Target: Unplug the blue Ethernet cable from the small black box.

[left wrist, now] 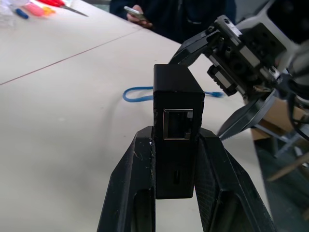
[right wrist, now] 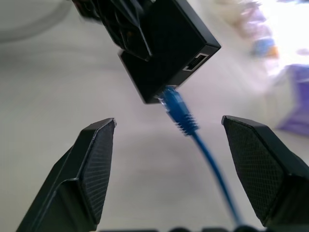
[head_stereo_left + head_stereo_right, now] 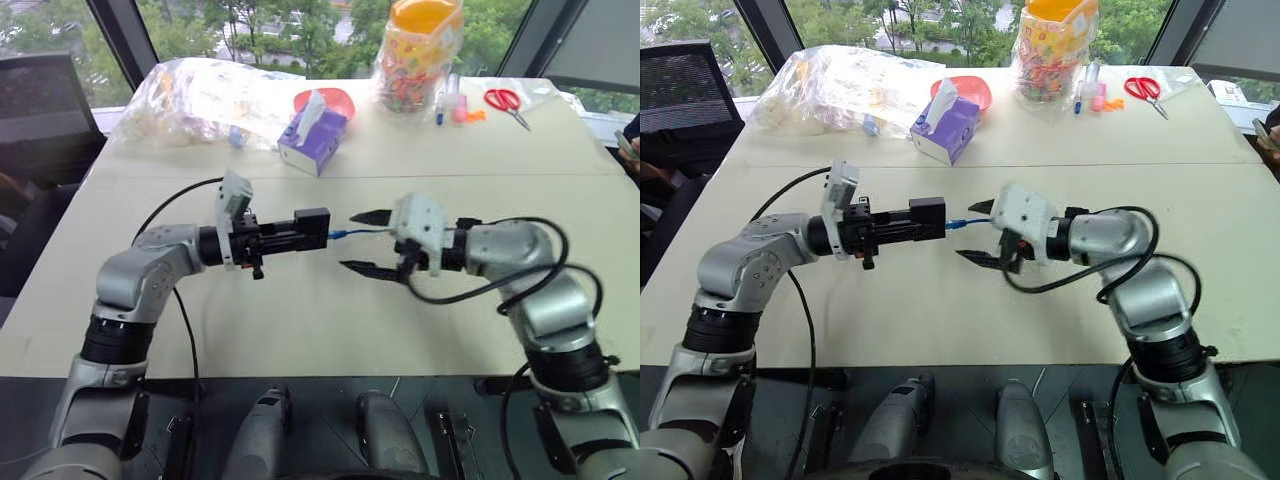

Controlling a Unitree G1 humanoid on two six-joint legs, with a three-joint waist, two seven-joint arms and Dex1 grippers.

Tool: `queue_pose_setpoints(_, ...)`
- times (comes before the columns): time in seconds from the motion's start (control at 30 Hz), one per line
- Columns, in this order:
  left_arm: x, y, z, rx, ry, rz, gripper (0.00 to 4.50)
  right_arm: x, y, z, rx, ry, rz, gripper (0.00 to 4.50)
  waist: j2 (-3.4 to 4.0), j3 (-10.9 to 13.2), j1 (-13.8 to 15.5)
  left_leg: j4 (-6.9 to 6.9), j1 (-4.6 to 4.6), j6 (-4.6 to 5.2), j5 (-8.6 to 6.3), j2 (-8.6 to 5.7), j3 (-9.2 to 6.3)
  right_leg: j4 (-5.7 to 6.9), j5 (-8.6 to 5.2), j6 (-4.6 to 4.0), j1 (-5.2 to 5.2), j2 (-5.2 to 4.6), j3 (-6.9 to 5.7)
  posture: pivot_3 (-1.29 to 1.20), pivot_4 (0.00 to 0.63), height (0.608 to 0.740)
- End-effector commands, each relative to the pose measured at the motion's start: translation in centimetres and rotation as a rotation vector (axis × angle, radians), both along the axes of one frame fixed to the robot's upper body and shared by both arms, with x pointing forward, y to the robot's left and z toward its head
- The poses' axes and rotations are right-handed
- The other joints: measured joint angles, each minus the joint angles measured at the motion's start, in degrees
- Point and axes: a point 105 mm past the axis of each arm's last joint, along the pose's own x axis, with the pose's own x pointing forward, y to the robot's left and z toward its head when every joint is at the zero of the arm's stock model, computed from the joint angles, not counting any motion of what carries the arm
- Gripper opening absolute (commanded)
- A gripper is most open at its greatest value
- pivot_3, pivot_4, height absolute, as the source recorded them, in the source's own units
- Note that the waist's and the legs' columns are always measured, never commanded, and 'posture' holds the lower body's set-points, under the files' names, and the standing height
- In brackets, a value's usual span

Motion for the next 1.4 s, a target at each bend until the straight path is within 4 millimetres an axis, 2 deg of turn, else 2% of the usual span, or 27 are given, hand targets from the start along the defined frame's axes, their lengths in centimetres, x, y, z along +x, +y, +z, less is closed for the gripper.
queue_pose_setpoints(0.03, -1.5, 0.2, 2.7, -0.063, -0.044, -0.089, 0.48, -0.8, -0.5, 1.6, 0.110, 0.280, 0.018, 3.81, 0.00, 0.00, 0.12, 0.01, -0.03, 0.00, 0.00, 0.00, 0.00, -0.03, 0.01, -0.01, -0.01, -0.01, -0.03, 0.00, 0.150, 0.728)
queue_pose_setpoints(0.17, -1.9, 0.3, 3.5, -0.103, -0.029, -0.117, 0.48, -0.7, 0.1, 3.0, 0.214, 0.387, 0.059, 3.81, 0.00, 0.00, 0.20, -0.01, -0.13, 0.01, -0.02, 0.01, -0.01, -0.10, 0.03, -0.05, -0.09, -0.03, -0.08, 0.00, 0.150, 0.728)
queue_pose_setpoints(0.47, -1.9, 0.4, 3.6, -0.107, -0.020, -0.125, 0.48, -0.5, 1.1, 3.7, 0.283, 0.429, 0.094, 3.81, 0.00, 0.00, 0.31, -0.03, -0.22, 0.09, -0.06, -0.02, 0.04, -0.23, 0.05, 0.00, -0.13, -0.03, -0.10, 0.00, 0.150, 0.728)
queue_pose_setpoints(0.6, -1.9, 0.3, 3.7, -0.107, -0.022, -0.127, 0.48, -0.6, 1.3, 3.7, 0.279, 0.432, 0.099, 2.00, 0.00, 0.00, 0.32, -0.02, -0.22, 0.09, -0.06, -0.02, 0.04, -0.23, 0.05, -0.01, -0.12, -0.03, -0.10, 0.00, 0.150, 0.728)
queue_pose_setpoints(1.23, -1.9, 0.0, 3.7, -0.111, -0.028, -0.130, 0.48, -0.9, 2.1, 3.4, 0.250, 0.432, 0.127, 2.00, 0.00, 0.00, 1.19, -0.02, -0.22, 0.09, -0.06, -0.02, 0.05, -0.24, 0.05, -0.01, -0.13, -0.03, -0.09, 0.00, 0.150, 0.728)
queue_pose_setpoints(1.33, -2.1, 0.1, 3.5, -0.105, -0.027, -0.132, 0.48, -1.0, 2.1, 3.3, 0.245, 0.430, 0.128, 1.12, 0.00, 0.00, 1.30, -0.02, -0.23, 0.09, -0.06, -0.02, 0.05, -0.24, 0.05, -0.01, -0.13, -0.03, -0.09, 0.00, 0.150, 0.728)
queue_pose_setpoints(1.4, -2.1, 0.1, 3.4, -0.100, -0.025, -0.133, 0.48, -0.9, 2.0, 3.3, 0.243, 0.430, 0.128, 0.08, 0.00, 0.00, 1.30, -0.02, -0.23, 0.08, -0.06, -0.02, 0.05, -0.25, 0.05, -0.01, -0.13, -0.03, -0.09, 0.00, 0.150, 0.728)
